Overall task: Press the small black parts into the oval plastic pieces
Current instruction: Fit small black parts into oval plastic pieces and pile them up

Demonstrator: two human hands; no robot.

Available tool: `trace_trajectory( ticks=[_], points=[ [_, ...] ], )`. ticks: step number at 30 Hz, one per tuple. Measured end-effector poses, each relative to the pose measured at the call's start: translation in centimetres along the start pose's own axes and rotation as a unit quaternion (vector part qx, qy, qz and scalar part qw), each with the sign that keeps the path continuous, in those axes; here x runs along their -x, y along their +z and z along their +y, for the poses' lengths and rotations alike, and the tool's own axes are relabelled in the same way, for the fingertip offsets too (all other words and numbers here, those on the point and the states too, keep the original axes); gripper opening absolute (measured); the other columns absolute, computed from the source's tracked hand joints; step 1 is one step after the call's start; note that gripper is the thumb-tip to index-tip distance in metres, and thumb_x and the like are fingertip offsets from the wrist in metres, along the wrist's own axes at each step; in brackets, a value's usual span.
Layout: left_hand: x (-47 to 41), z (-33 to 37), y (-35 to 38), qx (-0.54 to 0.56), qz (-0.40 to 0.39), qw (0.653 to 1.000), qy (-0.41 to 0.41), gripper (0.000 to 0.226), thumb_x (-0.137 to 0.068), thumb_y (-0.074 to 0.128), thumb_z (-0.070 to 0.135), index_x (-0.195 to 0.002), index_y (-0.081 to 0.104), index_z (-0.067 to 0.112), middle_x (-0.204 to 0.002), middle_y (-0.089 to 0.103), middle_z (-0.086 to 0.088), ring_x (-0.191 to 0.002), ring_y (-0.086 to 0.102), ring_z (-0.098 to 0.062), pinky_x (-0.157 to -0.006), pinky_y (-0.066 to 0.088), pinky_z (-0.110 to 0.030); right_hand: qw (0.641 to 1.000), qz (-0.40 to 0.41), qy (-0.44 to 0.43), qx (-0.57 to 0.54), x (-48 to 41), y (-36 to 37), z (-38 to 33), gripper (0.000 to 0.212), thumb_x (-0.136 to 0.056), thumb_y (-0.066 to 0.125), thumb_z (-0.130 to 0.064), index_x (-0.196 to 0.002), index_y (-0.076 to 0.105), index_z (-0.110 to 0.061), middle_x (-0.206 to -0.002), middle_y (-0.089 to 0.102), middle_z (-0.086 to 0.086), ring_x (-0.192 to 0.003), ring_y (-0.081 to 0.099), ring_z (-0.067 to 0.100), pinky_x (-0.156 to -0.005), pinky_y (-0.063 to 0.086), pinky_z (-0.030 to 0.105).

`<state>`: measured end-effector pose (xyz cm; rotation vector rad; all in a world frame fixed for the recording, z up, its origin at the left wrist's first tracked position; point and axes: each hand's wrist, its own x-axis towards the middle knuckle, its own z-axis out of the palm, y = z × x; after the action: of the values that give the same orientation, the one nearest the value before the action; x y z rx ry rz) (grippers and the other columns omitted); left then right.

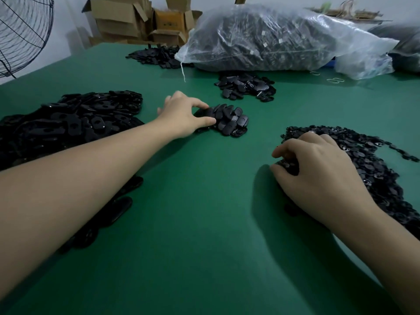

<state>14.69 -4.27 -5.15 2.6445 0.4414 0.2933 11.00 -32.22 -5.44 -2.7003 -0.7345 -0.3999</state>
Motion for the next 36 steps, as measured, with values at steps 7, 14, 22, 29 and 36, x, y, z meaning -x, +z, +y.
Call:
trace_trajectory(
  ticks=[7,14,22,29,36],
  points=[
    [1.1,-1.5,-4.1,0.052,-0.023,0.998,0.011,0.042,-0.093,0.068,0.052,-0.128,0.067,0.029,-0.126,0.065,0.002,-0.115,0.061,-0.02,-0.099,0.046,-0.035,0.995,-0.022,0.002,0.096,0.1,-0.3,0.0,0.019,-0.095,0.062,-0.04,-0.106,0.074,-0.031,-0.108,0.057,-0.004,-0.11,0.045,0.025,-0.086,0.038,0.041],
    [4.4,-4.3,-8.1,-0.208,-0.118,0.969,0.057,0.018,-0.091,0.074,0.029,-0.109,0.076,0.032,-0.101,0.076,0.01,-0.093,0.068,-0.013,-0.087,0.052,-0.029,0.996,-0.005,-0.009,0.083,0.2,-0.5,-0.3,0.007,-0.094,0.067,-0.031,-0.092,0.074,-0.032,-0.096,0.059,-0.007,-0.101,0.045,0.023,-0.082,0.039,0.04],
    [6.5,-5.0,-11.1,-0.271,-0.18,0.944,0.063,0.014,-0.073,0.085,0.055,-0.077,0.077,0.045,-0.07,0.069,0.027,-0.075,0.063,0.004,-0.068,0.049,-0.024,0.996,0.003,-0.029,0.082,0.0,-0.2,0.0,0.009,-0.093,0.068,-0.035,-0.098,0.075,-0.032,-0.095,0.062,-0.008,-0.103,0.048,0.023,-0.082,0.038,0.04],
    [7.4,-4.3,-10.5,-0.327,-0.197,0.923,0.057,0.02,-0.069,0.09,0.049,-0.08,0.076,0.039,-0.071,0.067,0.021,-0.07,0.061,0.004,-0.061,0.044,-0.02,0.996,-0.016,-0.062,0.058,-0.1,0.0,-0.2,0.014,-0.092,0.068,-0.042,-0.104,0.075,-0.04,-0.092,0.06,-0.011,-0.102,0.046,0.021,-0.08,0.037,0.037],
    [8.3,-3.1,-9.7,-0.336,-0.175,0.923,0.067,0.014,-0.072,0.087,0.036,-0.078,0.075,0.041,-0.07,0.068,0.026,-0.075,0.066,0.002,-0.077,0.059,-0.031,0.997,-0.011,-0.073,0.026,0.1,-0.3,-0.3,0.003,-0.088,0.074,-0.036,-0.088,0.072,-0.034,-0.085,0.061,-0.011,-0.094,0.046,0.019,-0.077,0.04,0.039]
  ],
)
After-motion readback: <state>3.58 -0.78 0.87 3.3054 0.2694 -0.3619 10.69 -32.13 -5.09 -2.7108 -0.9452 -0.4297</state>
